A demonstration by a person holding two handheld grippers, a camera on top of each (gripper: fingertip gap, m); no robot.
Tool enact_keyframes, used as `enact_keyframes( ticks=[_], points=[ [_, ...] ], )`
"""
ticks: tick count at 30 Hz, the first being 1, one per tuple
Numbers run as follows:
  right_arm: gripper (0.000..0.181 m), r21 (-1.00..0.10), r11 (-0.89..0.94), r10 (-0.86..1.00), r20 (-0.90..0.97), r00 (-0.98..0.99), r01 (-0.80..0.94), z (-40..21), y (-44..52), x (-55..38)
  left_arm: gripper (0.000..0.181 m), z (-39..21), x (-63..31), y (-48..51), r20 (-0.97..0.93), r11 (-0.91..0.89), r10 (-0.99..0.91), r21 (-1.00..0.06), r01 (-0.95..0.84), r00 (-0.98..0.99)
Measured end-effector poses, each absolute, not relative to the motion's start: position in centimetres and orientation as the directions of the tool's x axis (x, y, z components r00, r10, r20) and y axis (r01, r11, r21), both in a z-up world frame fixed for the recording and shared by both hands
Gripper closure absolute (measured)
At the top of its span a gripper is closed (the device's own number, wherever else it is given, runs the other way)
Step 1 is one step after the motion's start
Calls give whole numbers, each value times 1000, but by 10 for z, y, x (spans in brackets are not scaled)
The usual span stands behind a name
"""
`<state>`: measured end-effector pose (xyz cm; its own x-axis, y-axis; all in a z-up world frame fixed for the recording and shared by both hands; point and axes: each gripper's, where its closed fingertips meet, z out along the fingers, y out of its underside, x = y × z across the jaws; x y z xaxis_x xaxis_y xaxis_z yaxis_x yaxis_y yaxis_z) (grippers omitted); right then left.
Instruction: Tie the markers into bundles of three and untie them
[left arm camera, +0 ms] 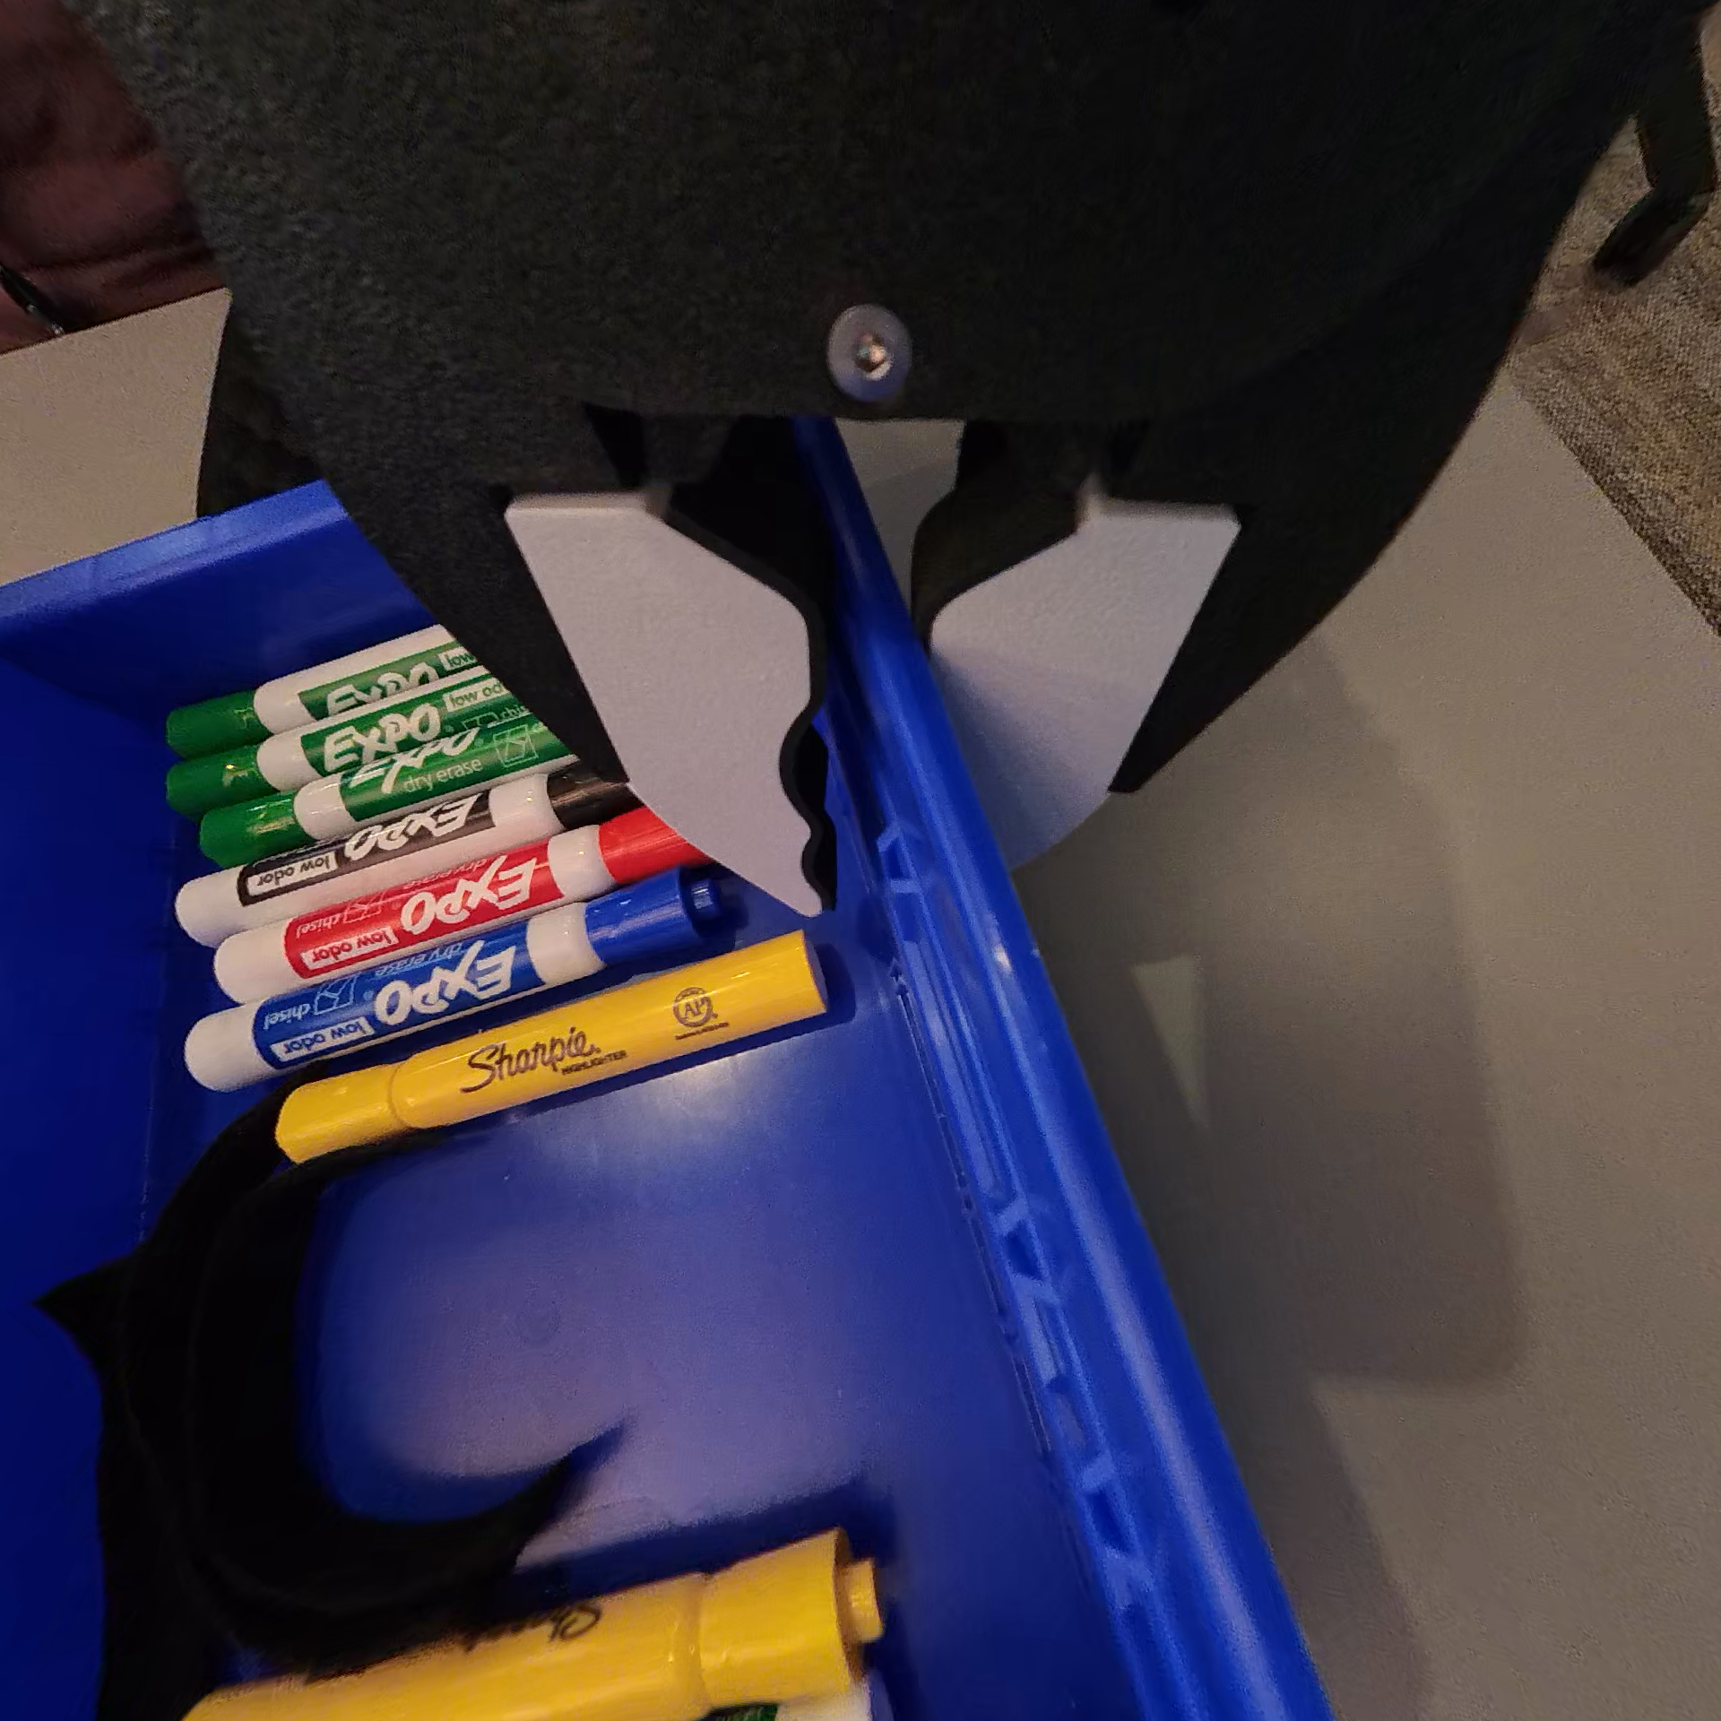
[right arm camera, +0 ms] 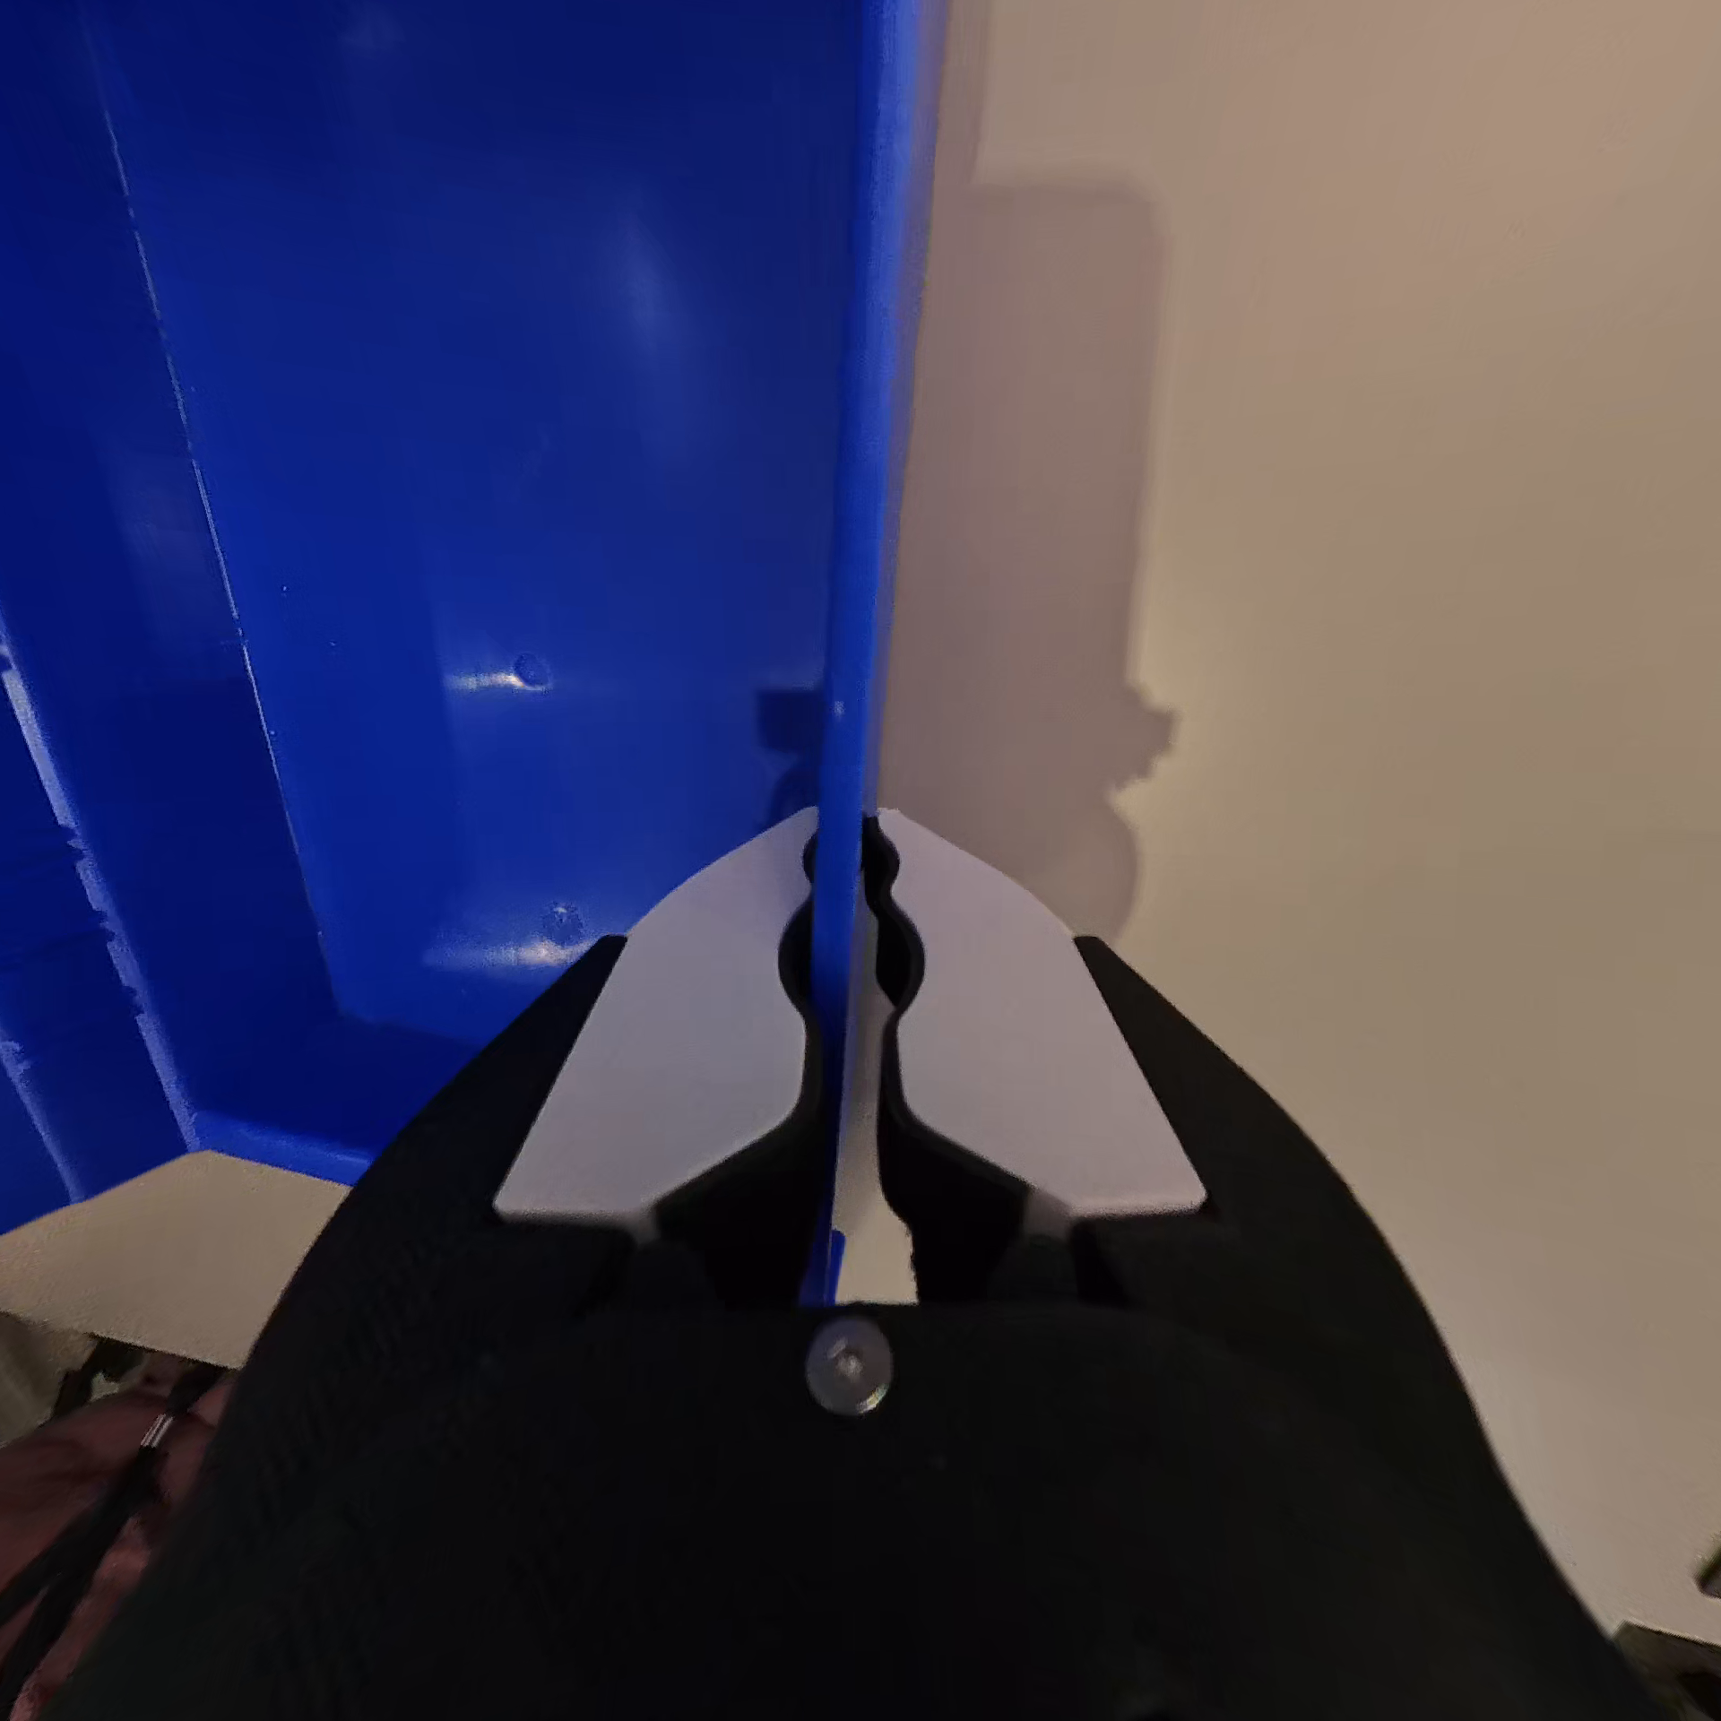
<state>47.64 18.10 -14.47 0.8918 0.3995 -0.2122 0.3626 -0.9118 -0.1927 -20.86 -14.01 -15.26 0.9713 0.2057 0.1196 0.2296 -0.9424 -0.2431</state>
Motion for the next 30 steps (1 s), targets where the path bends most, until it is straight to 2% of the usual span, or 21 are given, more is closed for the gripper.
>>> enact_keyframes(
  ticks=[5,10,16,22,27,29,30],
  points=[
    [174,-200,-914,395,-226,891,354,-145,185,503,169,-153,-209,-141,139,-938,224,-239,252,965],
    [173,-206,-884,457,-182,871,421,-145,181,498,169,-153,-213,-142,120,-934,245,-239,267,962],
    [173,-205,-875,475,-181,861,439,-145,173,485,168,-153,-227,-141,59,-945,205,-247,213,977],
    [171,-227,-883,459,-231,858,411,-145,171,482,167,-150,-227,-135,98,-934,175,-300,197,980],
    [158,-271,-872,468,-225,854,407,-150,174,478,160,-148,-239,-131,21,-925,172,-340,169,985],
    [141,-313,-856,470,-140,872,411,-149,182,485,154,-142,-241,-130,10,-912,184,-372,174,983],
    [138,-351,-839,471,-88,877,416,-145,187,489,153,-135,-243,-129,1,-899,191,-402,176,982]
  ],
)
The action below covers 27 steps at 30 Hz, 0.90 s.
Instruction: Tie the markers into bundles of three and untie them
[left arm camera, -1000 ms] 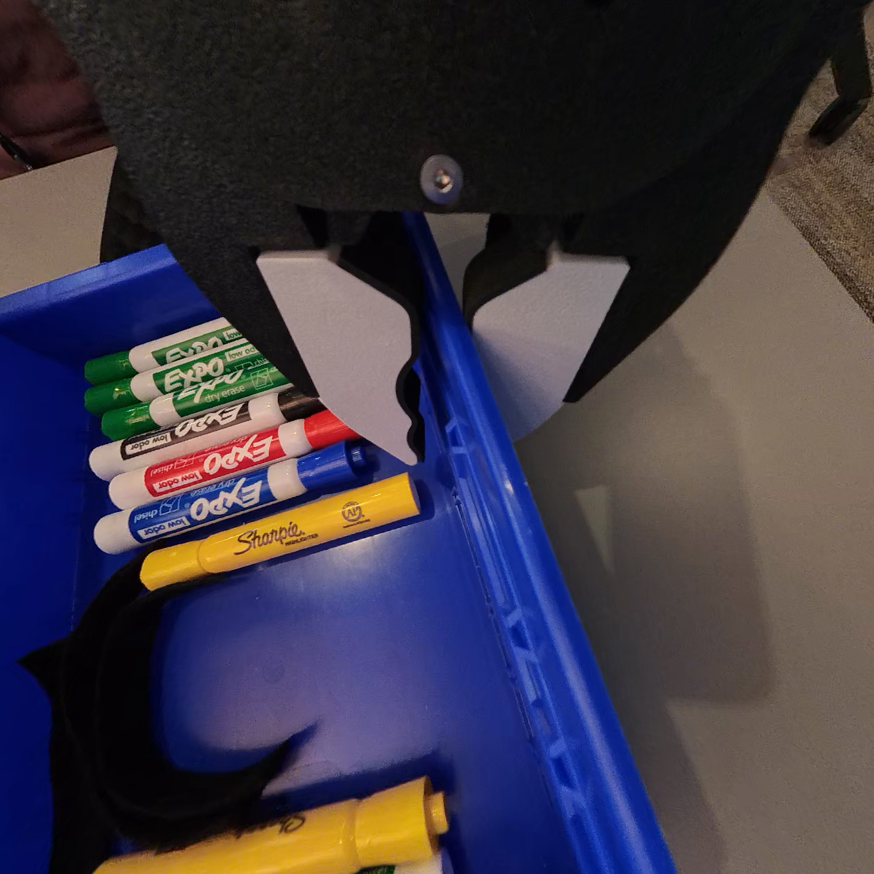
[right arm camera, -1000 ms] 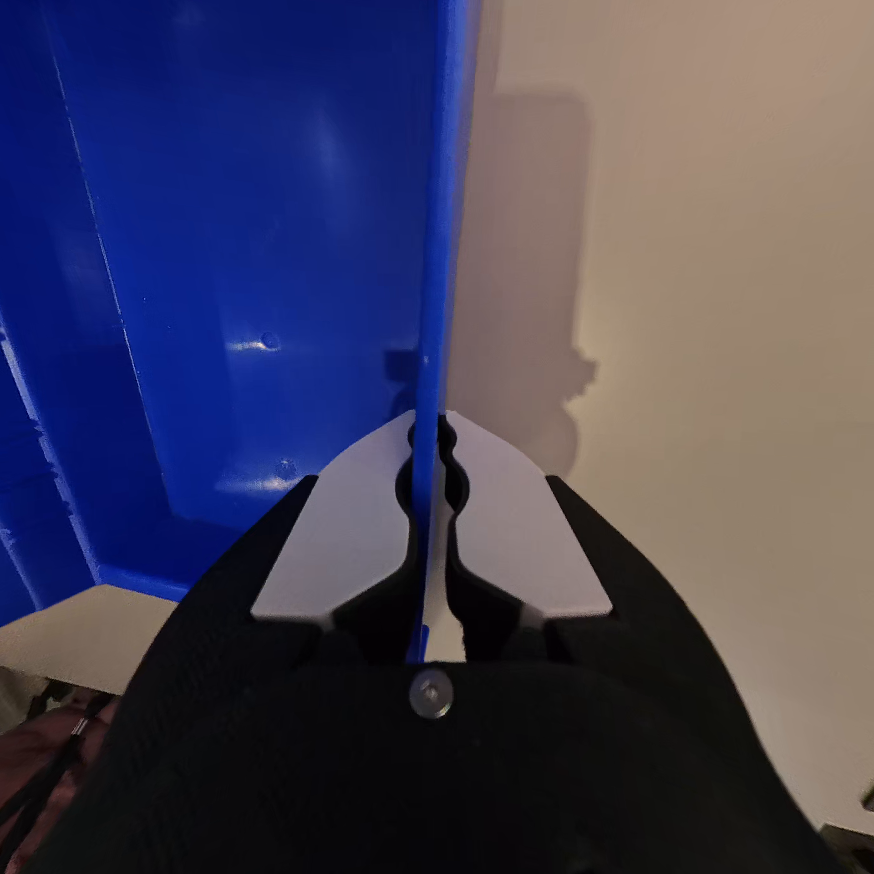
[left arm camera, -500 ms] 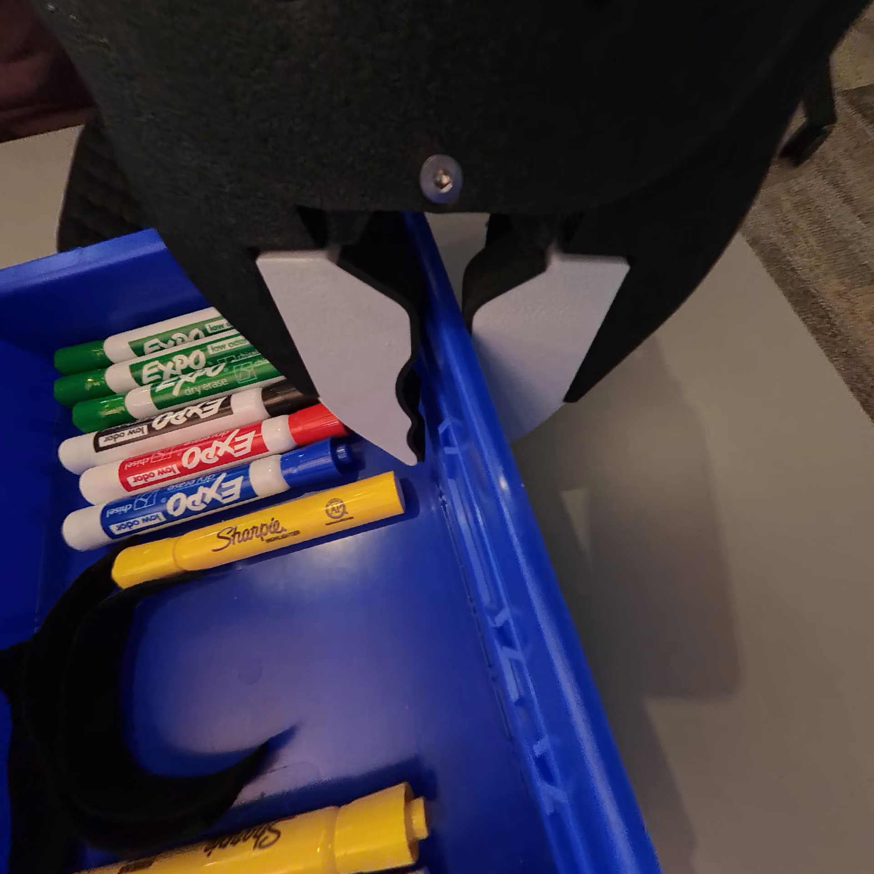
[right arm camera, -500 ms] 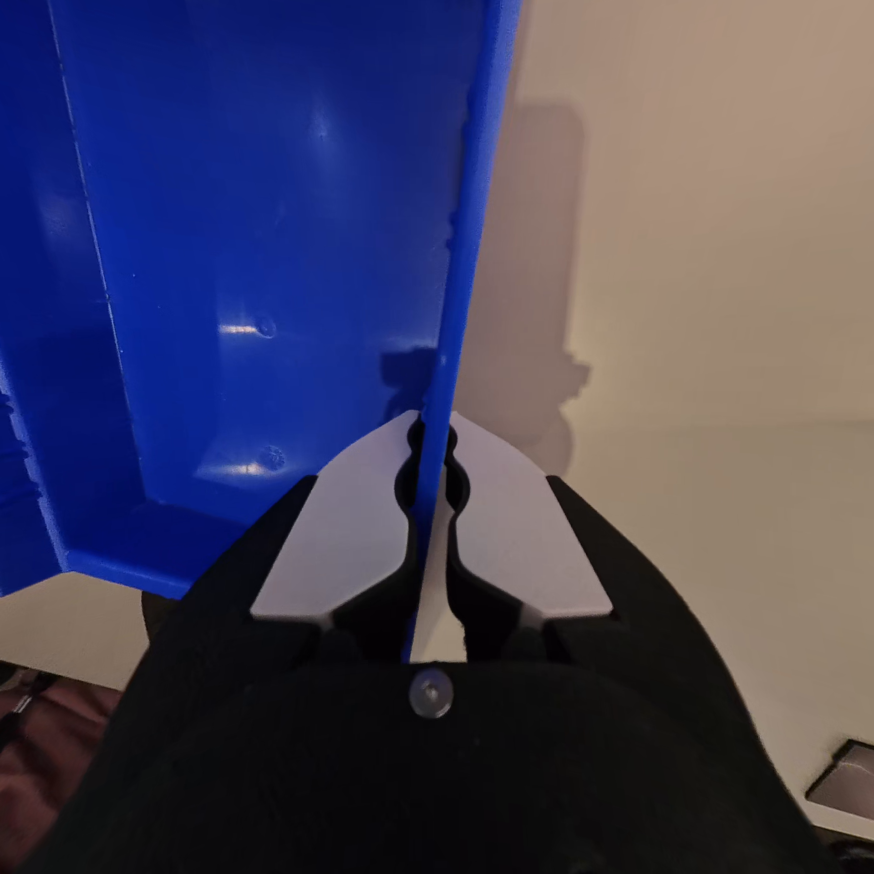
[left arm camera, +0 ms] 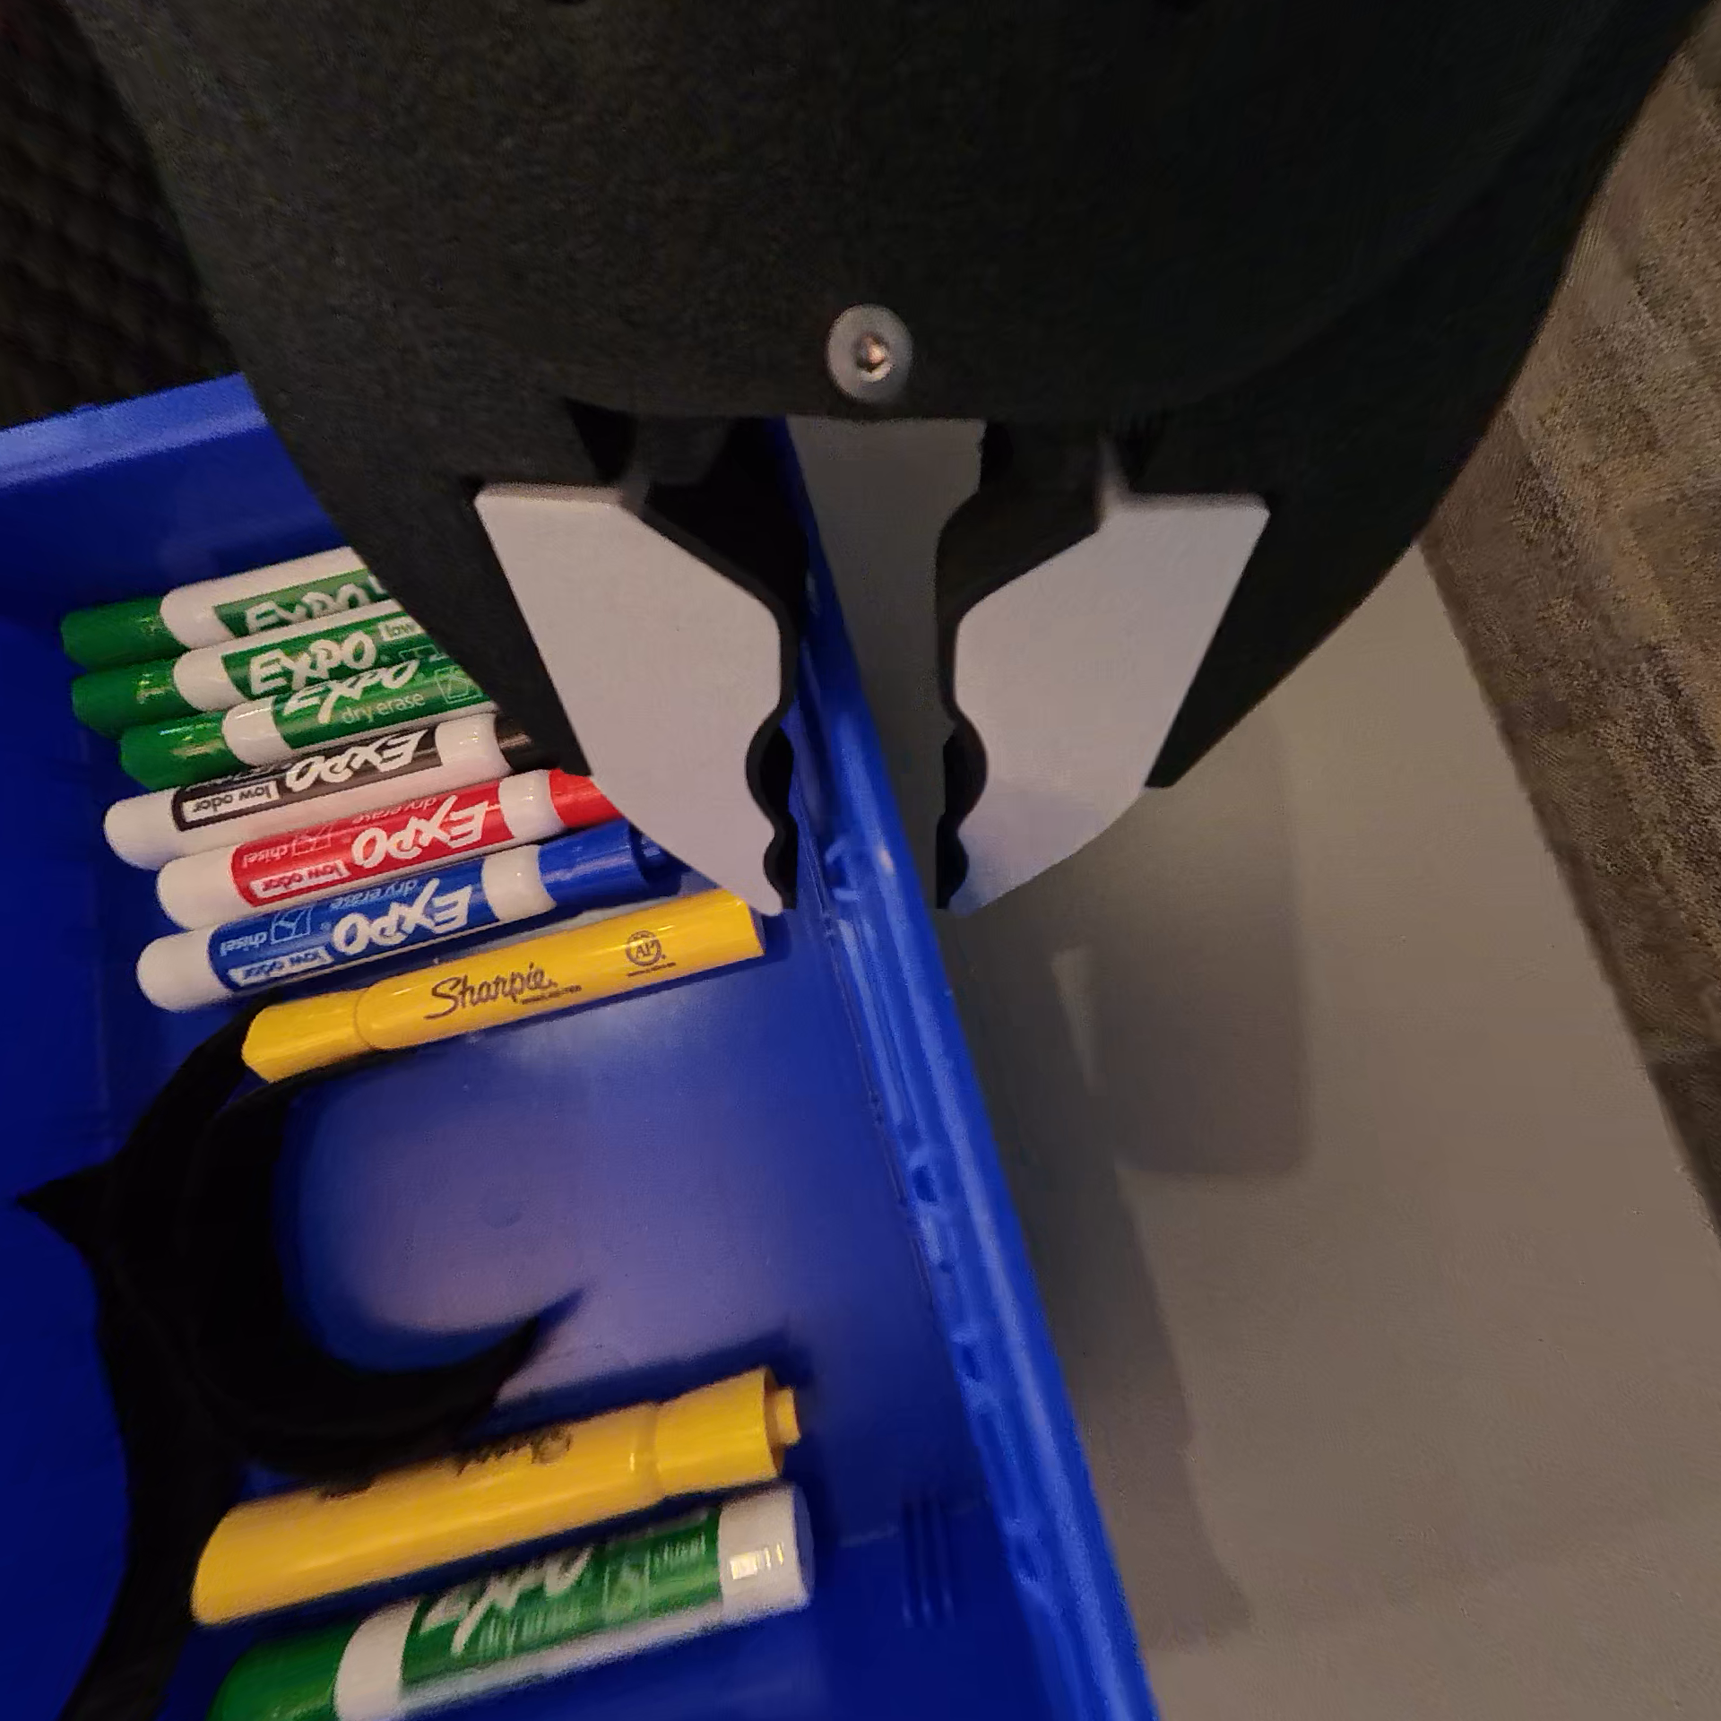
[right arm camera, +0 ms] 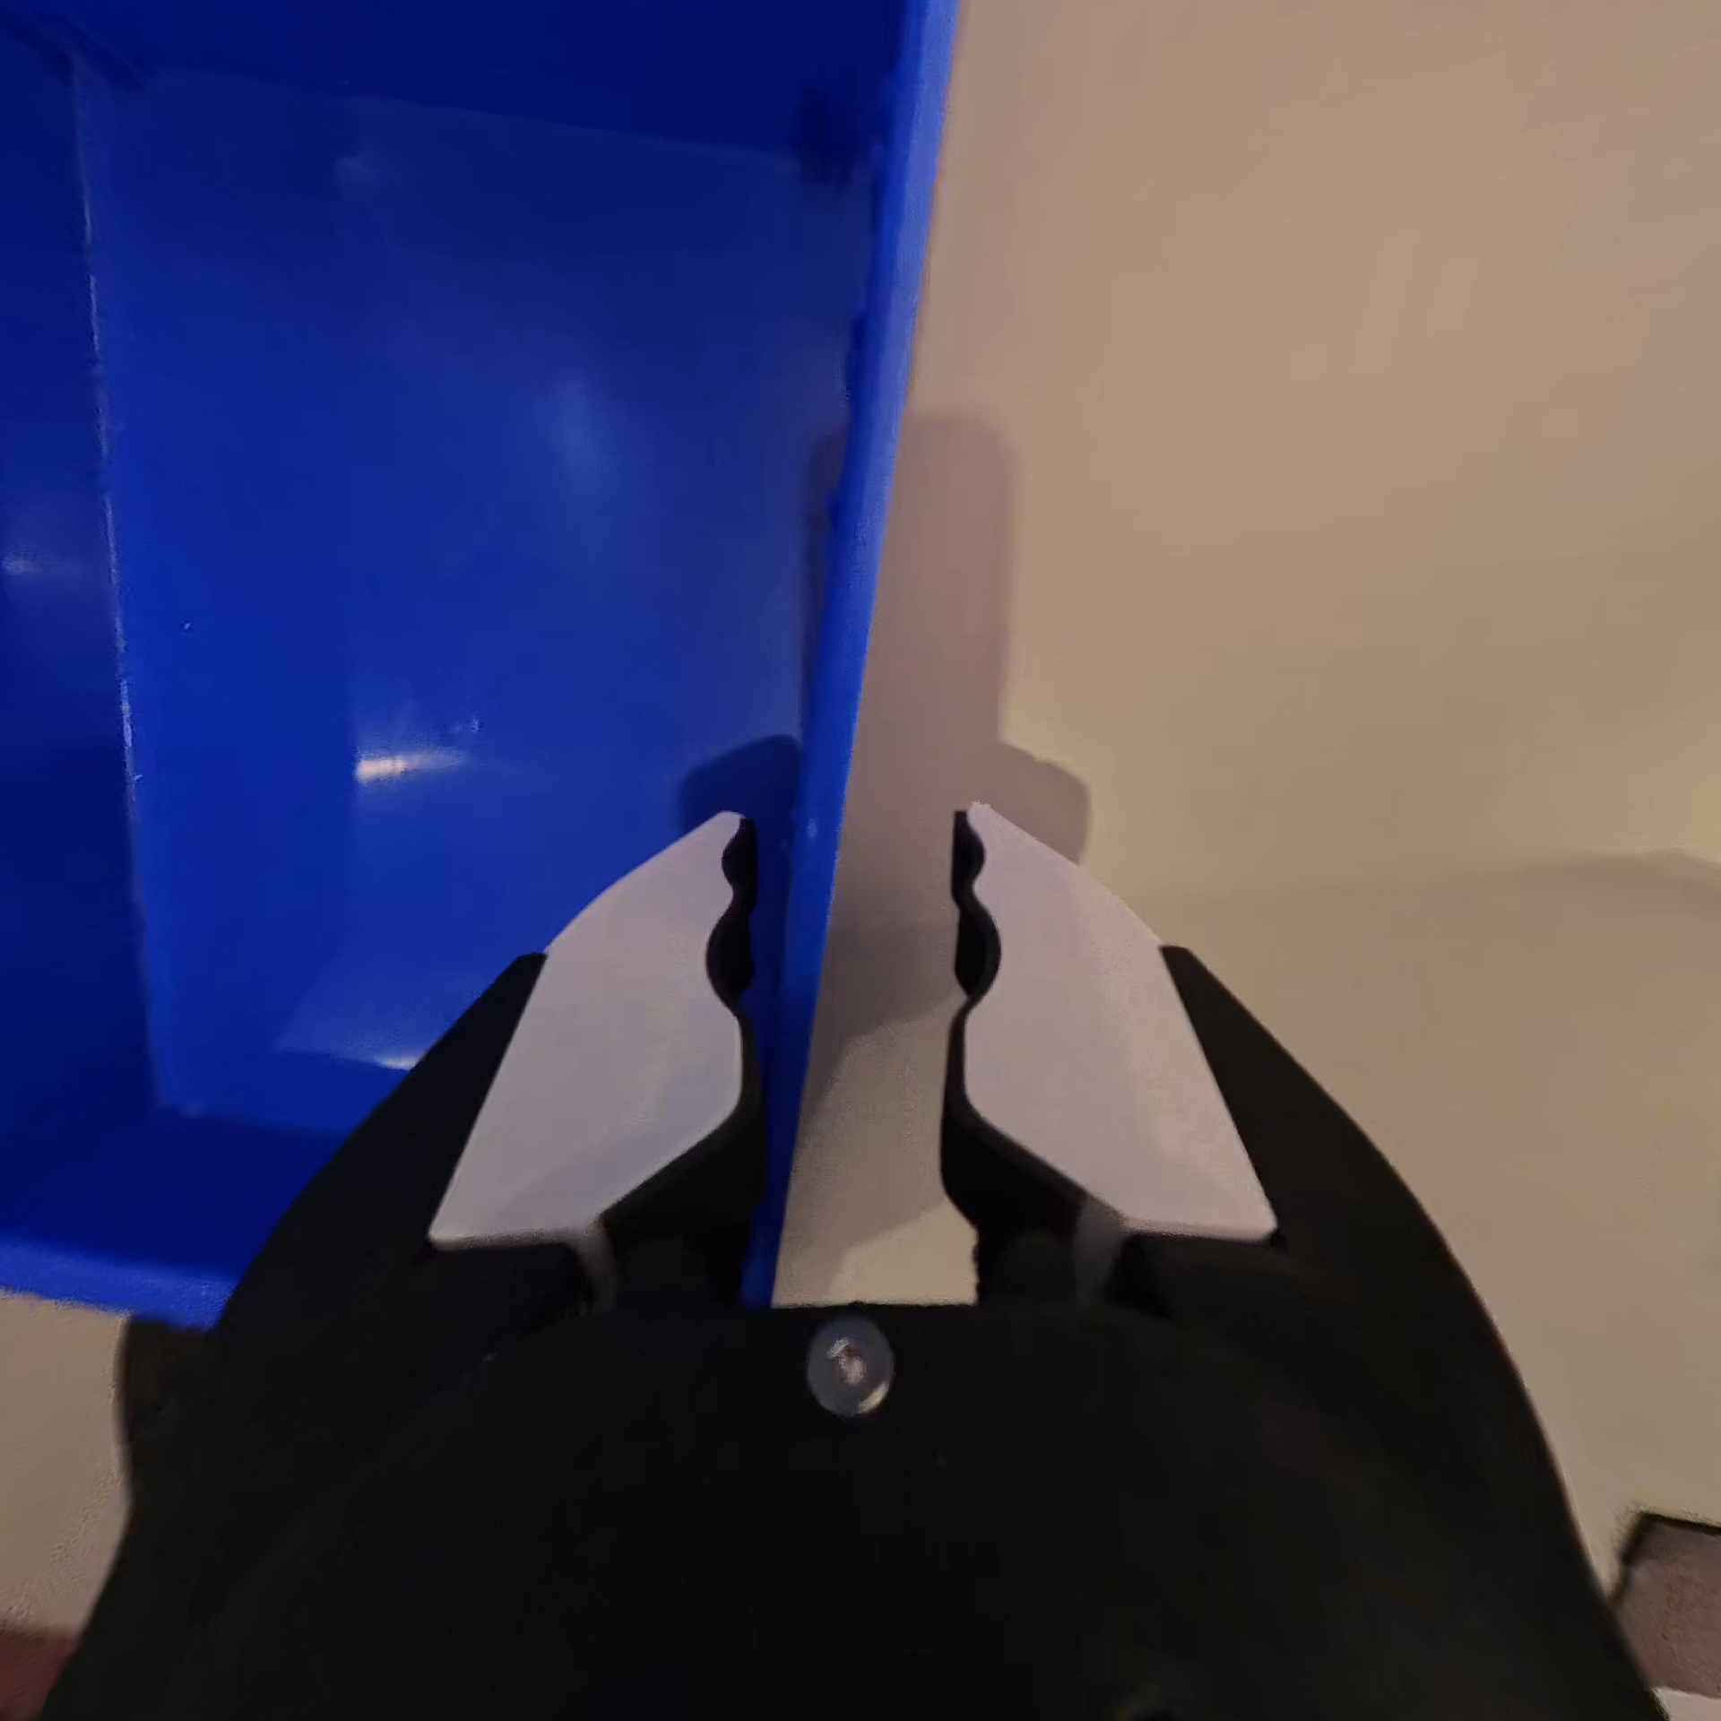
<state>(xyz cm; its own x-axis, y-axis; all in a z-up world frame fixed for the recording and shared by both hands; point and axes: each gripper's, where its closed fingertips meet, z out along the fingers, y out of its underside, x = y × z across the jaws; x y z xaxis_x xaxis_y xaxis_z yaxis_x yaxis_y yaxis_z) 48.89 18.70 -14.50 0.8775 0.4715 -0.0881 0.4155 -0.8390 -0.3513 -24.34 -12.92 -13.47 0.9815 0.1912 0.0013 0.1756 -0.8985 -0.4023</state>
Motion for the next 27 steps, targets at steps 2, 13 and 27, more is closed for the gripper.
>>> enact_keyframes(
  ticks=[2,13,27],
  points=[
    [131,-446,-783,479,12,878,433,-130,196,492,151,-112,-247,-129,-19,-859,206,-483,172,978],
    [100,-984,83,674,173,719,158,72,147,342,112,101,-111,-72,-227,-162,-18,-960,-227,974],
    [131,-988,135,940,106,325,-69,99,62,181,98,61,59,12,-315,-16,-167,-947,-322,934]
  ],
)
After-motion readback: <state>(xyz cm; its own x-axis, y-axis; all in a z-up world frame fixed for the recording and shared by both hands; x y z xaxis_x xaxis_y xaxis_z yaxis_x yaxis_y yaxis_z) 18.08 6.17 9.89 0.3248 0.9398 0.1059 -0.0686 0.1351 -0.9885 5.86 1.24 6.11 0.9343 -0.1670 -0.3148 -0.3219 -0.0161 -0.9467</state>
